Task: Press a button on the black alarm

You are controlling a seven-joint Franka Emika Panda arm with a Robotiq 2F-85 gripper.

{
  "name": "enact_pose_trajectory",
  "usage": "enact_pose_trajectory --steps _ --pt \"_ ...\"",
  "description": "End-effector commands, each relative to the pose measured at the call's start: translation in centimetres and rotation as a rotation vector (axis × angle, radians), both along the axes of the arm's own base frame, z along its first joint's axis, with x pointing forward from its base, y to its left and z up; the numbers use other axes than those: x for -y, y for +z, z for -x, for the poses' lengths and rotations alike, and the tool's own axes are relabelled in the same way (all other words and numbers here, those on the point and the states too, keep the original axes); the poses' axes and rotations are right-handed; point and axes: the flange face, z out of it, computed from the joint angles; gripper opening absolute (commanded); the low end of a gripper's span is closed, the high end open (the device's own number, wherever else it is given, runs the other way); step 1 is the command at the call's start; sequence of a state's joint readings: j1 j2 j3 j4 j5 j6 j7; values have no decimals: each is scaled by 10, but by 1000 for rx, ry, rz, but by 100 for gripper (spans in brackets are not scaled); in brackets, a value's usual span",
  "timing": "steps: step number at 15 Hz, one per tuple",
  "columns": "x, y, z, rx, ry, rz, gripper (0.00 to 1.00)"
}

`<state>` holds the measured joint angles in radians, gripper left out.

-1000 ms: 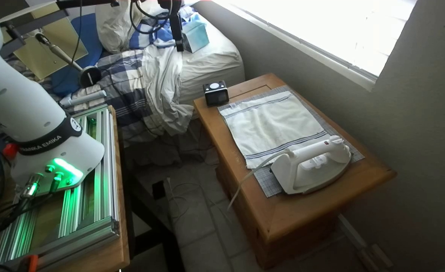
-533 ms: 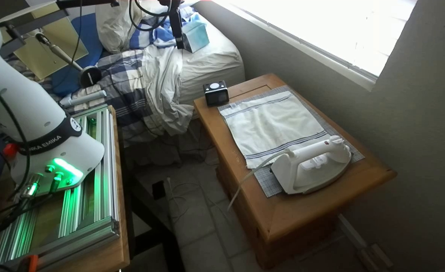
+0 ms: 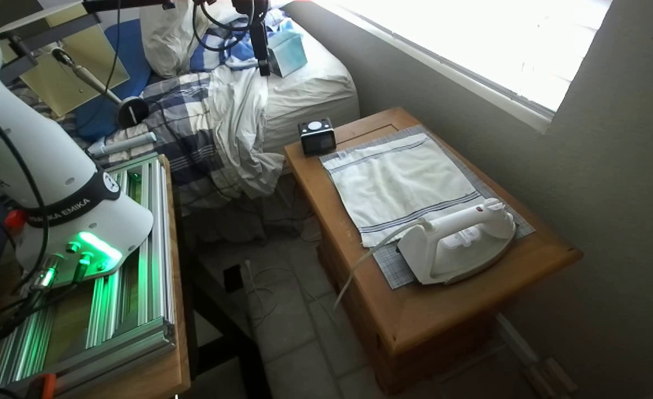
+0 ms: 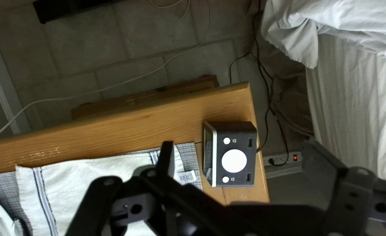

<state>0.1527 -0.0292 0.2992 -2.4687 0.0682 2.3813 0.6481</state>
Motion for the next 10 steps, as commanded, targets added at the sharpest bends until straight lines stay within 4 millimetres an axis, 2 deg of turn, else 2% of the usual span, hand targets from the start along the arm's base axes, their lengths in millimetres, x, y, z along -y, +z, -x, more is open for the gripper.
enact_pose_trajectory --steps 1,2,3,5,10 --pt "-19 -33 -17 -38 -8 -23 100" --pt "-24 -43 -19 -51 2 -32 100" --pt "-28 -53 -22 -62 -2 -36 75" --pt "-32 -71 -33 -63 -16 -48 66" --pt "-35 -113 -64 -72 -54 -80 30"
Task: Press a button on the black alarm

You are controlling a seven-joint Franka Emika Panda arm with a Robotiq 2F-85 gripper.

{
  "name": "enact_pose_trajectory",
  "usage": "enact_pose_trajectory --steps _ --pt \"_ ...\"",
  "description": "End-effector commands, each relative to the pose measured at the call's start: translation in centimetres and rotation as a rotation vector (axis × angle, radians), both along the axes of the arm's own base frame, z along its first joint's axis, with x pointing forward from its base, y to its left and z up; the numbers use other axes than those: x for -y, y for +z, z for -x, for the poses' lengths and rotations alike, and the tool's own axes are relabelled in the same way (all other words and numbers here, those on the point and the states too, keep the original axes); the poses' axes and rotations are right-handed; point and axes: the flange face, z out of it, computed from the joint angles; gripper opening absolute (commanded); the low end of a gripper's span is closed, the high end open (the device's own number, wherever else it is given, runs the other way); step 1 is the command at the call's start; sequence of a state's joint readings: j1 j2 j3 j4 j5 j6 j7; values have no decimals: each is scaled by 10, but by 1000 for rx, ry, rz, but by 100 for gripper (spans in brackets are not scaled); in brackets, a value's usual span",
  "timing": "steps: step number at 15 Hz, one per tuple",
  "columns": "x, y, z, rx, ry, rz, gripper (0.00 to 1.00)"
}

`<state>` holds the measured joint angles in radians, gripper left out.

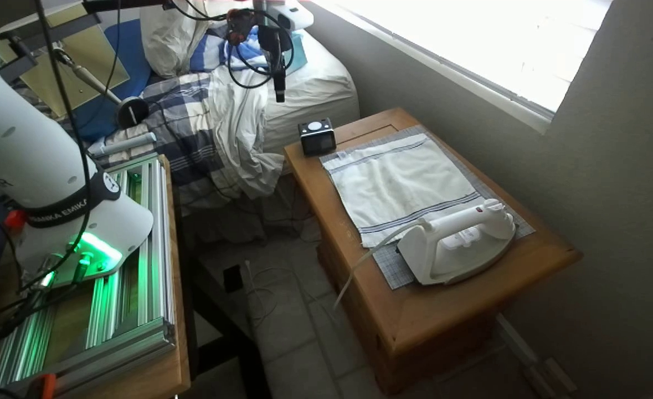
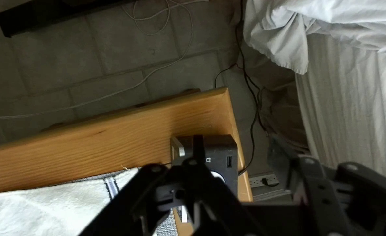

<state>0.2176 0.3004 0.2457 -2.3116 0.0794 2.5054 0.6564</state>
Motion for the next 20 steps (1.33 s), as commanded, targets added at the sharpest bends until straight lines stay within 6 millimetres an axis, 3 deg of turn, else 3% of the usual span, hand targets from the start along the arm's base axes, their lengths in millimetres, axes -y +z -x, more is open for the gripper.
enact_pose_trajectory --steps 1,4,5,10,20 --pt "-7 -32 -32 -7 -49 -40 22" --pt "-9 -54 -48 -24 -91 -53 2" --pt "-9 -61 -53 -25 -105 -47 1" --pt "0 -88 -72 -48 -153 -52 0" --pt "4 -89 -67 -53 -140 -35 1"
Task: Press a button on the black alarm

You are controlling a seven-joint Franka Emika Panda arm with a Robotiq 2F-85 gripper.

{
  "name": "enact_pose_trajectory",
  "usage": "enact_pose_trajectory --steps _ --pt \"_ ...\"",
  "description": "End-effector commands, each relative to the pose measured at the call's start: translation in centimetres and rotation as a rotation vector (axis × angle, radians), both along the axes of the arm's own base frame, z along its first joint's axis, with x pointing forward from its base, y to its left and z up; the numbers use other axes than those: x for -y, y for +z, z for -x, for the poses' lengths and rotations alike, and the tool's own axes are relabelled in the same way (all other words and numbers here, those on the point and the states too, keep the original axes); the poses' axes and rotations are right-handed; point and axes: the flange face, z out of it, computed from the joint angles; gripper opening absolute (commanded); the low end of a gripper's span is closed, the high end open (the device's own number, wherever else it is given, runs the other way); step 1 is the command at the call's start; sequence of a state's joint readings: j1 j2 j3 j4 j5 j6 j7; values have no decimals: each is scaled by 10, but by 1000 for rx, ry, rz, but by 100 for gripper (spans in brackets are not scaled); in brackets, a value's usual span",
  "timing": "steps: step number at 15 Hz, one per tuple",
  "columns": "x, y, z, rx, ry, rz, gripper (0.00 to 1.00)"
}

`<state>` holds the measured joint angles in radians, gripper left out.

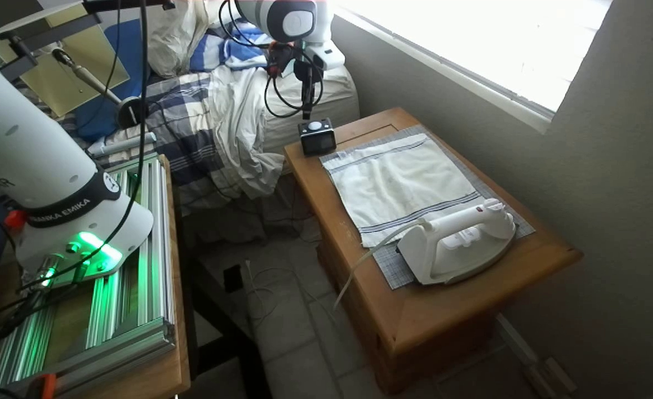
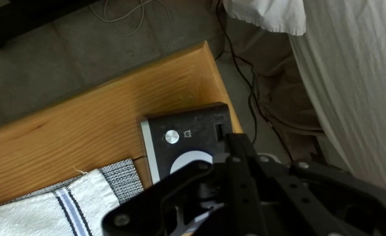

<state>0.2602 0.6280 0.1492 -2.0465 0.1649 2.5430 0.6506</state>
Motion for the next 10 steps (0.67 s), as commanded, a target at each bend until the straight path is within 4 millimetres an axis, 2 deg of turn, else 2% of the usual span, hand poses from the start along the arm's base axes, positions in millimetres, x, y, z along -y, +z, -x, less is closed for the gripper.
enact_pose_trajectory --steps 1,5,10 --pt "1 1 -2 4 -9 -11 0" --pt "9 6 -8 31 -31 -5 0" --pt "13 2 -12 26 -39 10 0"
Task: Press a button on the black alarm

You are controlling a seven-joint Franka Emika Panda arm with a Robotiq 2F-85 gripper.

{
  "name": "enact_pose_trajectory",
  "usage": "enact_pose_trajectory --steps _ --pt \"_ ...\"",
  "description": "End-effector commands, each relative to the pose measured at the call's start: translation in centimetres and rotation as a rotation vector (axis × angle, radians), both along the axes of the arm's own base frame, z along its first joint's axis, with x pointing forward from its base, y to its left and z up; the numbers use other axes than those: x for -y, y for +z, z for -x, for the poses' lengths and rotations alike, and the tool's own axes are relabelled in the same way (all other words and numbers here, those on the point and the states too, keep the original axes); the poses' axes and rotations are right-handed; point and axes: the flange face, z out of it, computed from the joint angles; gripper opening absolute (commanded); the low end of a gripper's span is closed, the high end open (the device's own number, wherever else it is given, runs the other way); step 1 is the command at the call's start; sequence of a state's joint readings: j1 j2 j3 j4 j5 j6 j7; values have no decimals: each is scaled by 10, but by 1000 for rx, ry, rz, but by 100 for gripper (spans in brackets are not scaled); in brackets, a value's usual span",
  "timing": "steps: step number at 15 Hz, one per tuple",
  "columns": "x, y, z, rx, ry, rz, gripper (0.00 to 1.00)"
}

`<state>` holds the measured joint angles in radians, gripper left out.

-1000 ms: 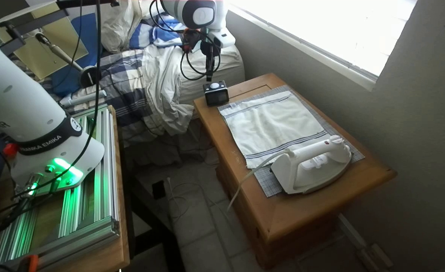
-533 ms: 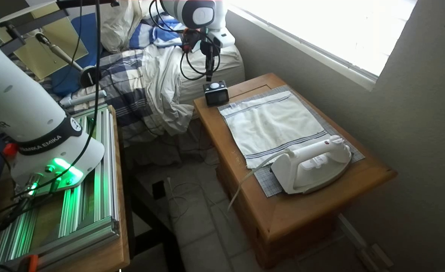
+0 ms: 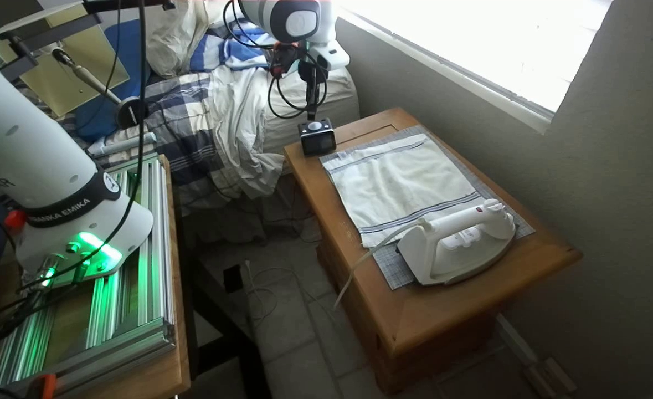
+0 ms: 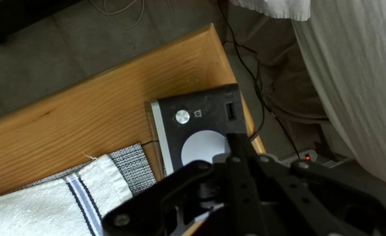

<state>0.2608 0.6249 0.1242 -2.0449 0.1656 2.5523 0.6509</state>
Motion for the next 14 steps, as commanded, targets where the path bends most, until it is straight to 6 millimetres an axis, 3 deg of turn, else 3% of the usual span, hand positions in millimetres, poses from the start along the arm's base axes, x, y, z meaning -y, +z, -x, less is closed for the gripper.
enact_pose_trajectory --steps 1,14 --pt "1 0 -6 10 -20 0 0" --pt "1 -15 -11 -35 -32 -11 0"
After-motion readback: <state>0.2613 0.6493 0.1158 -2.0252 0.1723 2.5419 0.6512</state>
